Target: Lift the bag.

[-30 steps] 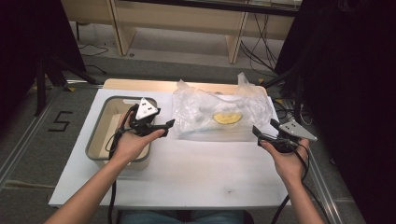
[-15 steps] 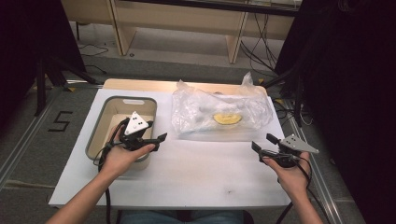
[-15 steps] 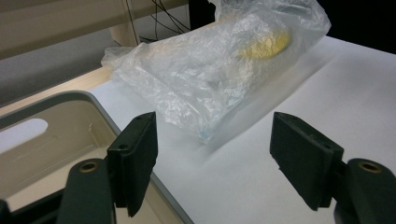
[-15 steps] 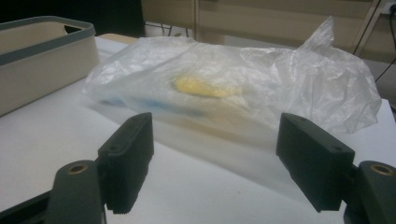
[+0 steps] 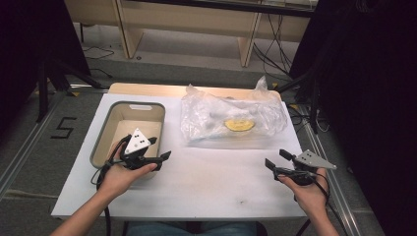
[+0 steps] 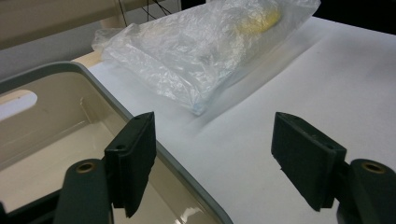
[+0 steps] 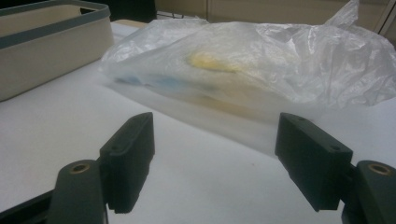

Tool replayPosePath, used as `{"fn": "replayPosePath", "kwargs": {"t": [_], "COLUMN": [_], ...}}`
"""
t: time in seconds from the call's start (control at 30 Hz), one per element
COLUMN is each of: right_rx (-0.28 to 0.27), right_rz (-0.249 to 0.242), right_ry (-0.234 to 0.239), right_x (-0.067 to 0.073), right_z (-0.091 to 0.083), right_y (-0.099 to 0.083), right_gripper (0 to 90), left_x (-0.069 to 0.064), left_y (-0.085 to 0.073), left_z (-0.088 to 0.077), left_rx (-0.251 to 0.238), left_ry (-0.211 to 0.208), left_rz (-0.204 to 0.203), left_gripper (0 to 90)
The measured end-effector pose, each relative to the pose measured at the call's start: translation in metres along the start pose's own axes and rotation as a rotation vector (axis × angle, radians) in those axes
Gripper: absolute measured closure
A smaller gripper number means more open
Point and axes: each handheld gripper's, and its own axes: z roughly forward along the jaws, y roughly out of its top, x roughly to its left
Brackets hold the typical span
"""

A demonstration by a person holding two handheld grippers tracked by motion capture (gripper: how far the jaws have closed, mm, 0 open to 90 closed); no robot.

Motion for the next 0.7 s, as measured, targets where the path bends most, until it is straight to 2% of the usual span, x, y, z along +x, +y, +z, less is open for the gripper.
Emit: {"fn": "replayPosePath", "kwargs": {"t": [0.23,0.4,0.7], "right_rx": [0.015,0.0,0.003], "right_rz": [-0.011,-0.008,0.011], "right_ry": [0.015,0.011,0.012], "right_x": [0.004,0.003,0.001], "right_z": [-0.001,-0.004,-0.004], "right_y": [-0.006,-0.006,-0.009], "right_gripper": [29.6,29.8,29.8], "left_x": [-0.006,-0.008,-0.008], "left_y": [-0.01,-0.016,-0.017], "left_z": [-0.003,-0.003,-0.002], "left_rx": [0.002,0.003,0.006], "left_ry": [-0.02,-0.019,-0.016], "left_rz": [0.007,0.004,0.008], "left_gripper": [30.1,30.0,29.1]}}
